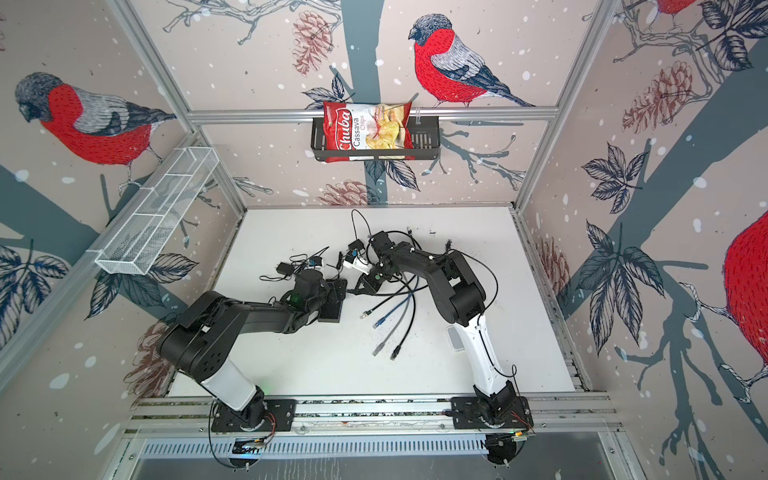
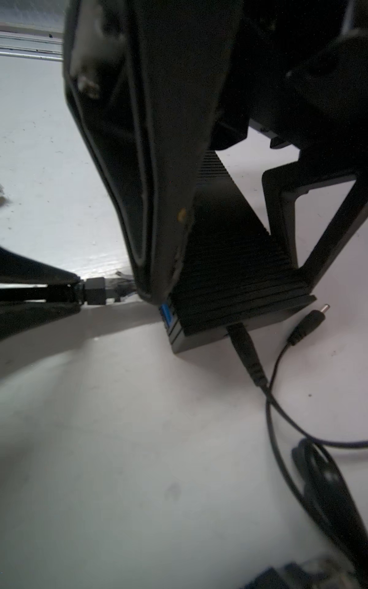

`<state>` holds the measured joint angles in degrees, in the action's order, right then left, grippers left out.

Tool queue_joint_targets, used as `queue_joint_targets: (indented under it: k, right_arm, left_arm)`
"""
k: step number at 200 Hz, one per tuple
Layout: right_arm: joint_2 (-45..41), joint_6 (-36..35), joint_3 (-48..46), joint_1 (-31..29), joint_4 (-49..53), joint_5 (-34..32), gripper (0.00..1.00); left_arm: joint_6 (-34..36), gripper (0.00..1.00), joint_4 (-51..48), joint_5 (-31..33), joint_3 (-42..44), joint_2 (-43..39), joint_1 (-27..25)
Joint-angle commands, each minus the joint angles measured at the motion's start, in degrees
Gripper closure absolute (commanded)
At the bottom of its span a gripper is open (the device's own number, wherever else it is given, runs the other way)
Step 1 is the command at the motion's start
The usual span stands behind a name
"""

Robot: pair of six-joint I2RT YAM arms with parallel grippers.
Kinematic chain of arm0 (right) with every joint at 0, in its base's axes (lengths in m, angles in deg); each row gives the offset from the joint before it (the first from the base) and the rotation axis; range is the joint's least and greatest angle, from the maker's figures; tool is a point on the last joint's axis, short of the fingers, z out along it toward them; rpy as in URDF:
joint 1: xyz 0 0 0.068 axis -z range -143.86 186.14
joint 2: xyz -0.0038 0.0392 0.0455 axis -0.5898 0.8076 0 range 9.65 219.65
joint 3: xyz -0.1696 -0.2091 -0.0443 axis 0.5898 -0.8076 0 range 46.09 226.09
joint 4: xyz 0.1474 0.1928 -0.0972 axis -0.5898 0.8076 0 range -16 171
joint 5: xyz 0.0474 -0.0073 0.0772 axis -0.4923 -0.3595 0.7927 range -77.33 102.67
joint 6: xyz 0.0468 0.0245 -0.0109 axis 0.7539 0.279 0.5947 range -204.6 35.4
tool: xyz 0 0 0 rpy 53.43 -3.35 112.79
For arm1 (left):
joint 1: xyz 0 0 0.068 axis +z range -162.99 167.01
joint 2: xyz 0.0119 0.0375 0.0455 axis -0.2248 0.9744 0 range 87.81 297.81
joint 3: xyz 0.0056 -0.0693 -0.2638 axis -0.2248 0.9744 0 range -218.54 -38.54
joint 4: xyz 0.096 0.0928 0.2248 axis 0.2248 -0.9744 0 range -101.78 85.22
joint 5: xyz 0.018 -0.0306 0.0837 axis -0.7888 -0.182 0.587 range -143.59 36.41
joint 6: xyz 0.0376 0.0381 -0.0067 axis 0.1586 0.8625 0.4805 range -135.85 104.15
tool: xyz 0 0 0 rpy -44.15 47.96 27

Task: Insert the plug into the switch port

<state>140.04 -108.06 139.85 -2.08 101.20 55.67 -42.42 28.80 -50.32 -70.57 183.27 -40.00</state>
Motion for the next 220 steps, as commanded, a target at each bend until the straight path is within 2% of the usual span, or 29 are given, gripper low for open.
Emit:
queue_joint_targets:
  k: [1,146,220]
  right_arm:
    - [0.3,1.2,0.5,0.1,-0.1,2.7,0.99]
    - [1.5,5.2,0.9,0.6,-4.2,7.1,0.99]
    - [0.1,14.0,-3.6,0.1,-13.4,7.0,0.99]
  left_arm:
    - [-0.3,0.17,3.1,-1.2,0.2,0.4,0.1]
    - [-0.3,0.19,8.0,-4.6,2.7,0.9,0.2]
    - [-1.1,0.19,8.7,-3.8,2.9,0.7,0.2]
